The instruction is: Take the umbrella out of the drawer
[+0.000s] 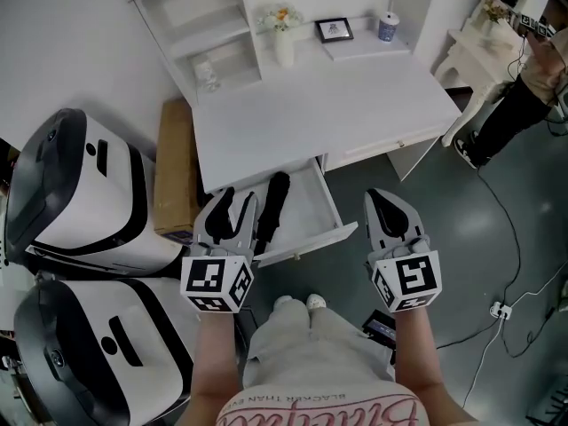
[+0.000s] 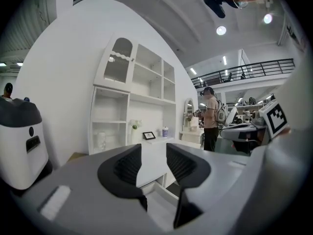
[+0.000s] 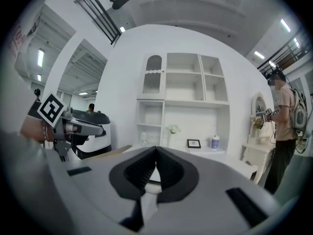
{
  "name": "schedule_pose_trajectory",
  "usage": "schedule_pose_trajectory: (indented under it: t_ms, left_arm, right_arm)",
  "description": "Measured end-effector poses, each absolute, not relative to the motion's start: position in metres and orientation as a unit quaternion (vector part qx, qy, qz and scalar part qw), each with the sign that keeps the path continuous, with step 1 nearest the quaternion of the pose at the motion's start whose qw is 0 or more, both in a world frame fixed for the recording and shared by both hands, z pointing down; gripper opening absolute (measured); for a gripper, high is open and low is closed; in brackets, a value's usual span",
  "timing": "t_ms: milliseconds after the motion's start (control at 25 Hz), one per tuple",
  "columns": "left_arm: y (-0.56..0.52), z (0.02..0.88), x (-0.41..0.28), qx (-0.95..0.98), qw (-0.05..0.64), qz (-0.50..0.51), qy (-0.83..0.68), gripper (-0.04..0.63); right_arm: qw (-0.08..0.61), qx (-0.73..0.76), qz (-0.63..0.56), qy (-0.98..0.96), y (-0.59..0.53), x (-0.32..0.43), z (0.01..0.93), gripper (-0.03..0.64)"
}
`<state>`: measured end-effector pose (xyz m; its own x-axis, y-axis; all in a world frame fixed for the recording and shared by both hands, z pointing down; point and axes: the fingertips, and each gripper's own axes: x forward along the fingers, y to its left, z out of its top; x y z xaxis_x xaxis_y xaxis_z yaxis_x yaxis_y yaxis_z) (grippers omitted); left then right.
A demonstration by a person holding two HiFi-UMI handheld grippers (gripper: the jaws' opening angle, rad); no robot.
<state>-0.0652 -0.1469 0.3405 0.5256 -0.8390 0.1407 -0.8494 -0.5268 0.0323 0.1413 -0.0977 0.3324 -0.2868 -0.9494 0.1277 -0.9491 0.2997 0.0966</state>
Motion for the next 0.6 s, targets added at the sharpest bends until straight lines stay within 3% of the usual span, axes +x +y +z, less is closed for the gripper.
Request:
schedule_pose_trajectory:
  t_ms: [160,200,600]
  left_arm:
    - [-0.156,0.358,-0.057,0.878,0.092,0.07,-0.465,0.31]
    - [-0.159,0.361,-0.056,0.878,0.095,0.076,-0.464,0.325]
    - [-0.185,0.398,-0.054,0.876,0.108,0.133,-0.45,0.327]
  right_arm:
    - [0.082,0.595,0.006,-0.8,-0.107,0.147,0.338,0.008]
    - [0.082,0.595,0.009,-0.799,-0.11,0.147,0.34,0.008]
    - [0.105,0.597,0.022,-0.795,-0.133,0.145,0.357,0.008]
